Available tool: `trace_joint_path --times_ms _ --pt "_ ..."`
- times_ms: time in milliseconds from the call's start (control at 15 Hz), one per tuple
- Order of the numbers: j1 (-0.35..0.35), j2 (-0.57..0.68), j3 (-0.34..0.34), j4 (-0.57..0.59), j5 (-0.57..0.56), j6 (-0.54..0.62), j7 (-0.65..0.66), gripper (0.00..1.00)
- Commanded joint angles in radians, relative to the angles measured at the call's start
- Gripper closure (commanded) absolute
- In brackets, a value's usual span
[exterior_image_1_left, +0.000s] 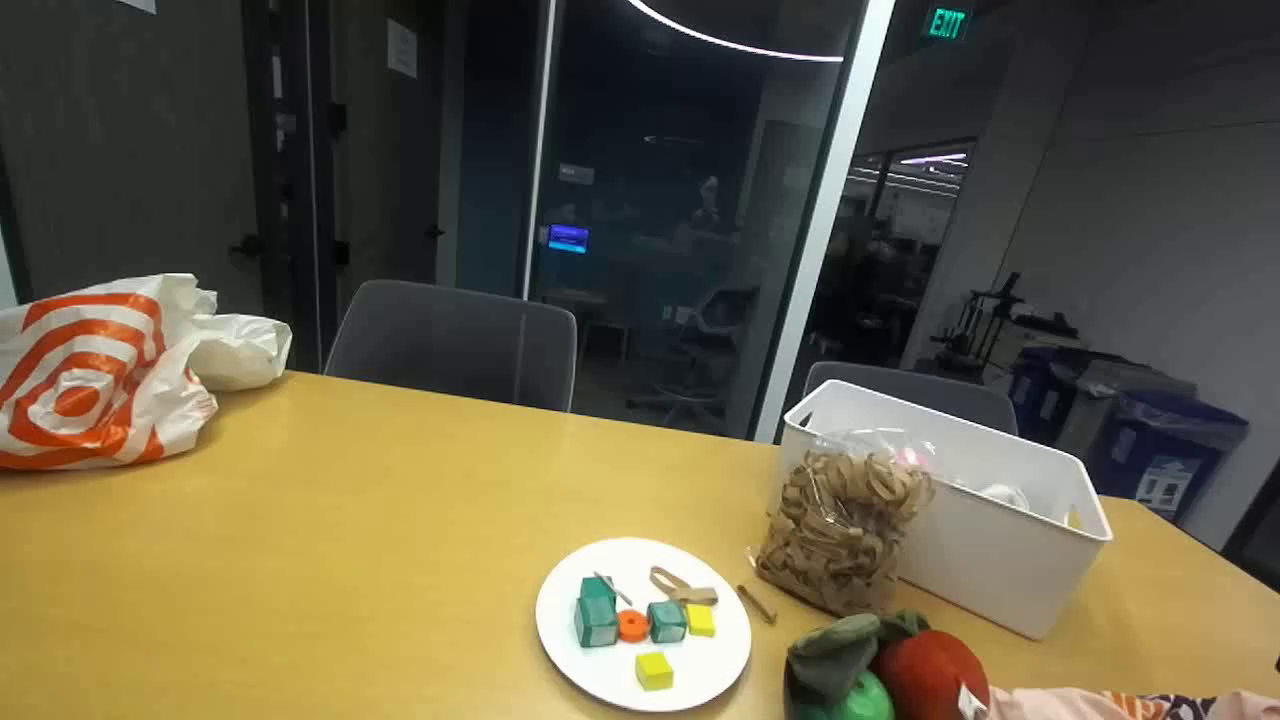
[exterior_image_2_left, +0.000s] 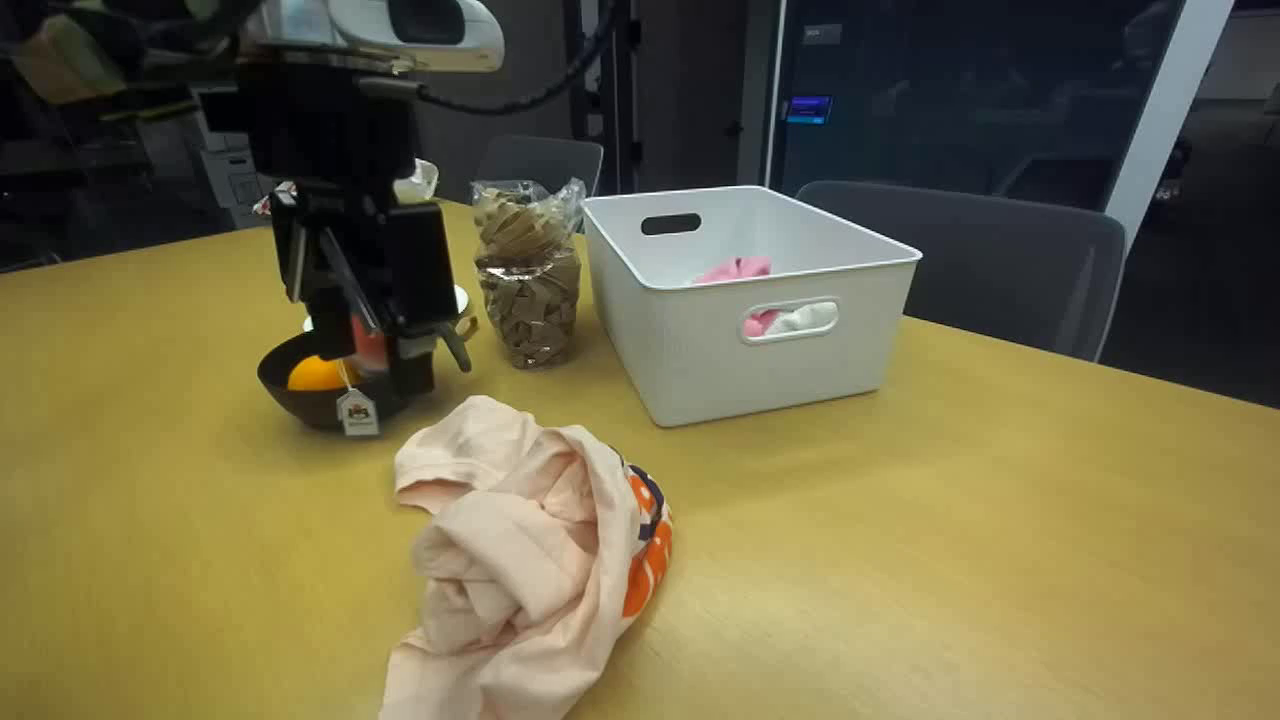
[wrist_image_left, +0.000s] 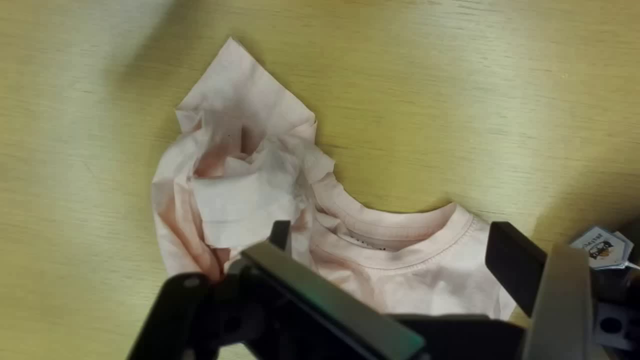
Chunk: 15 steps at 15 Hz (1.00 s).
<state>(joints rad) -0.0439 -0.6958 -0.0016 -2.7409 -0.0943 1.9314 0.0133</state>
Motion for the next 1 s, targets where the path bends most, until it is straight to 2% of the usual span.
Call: trace_joint_path --times_ms 0,333,667,800,933 --pt "0.003 0.000 -0.002 0.002 -0.001 -0.002 0.002 0.00" --pt "0.003 -0.001 -0.002 0.002 -0.001 -0.002 0.002 0.00" --pt "0.031 0.090 -0.029 -0.007 0.111 0.122 0.004 0.00" --pt "0.046 0.123 -0.044 -0.013 0.178 0.170 -0.024 0.00" --pt "0.059 0.169 -0.044 -0.015 0.180 0.235 -0.082 0.00"
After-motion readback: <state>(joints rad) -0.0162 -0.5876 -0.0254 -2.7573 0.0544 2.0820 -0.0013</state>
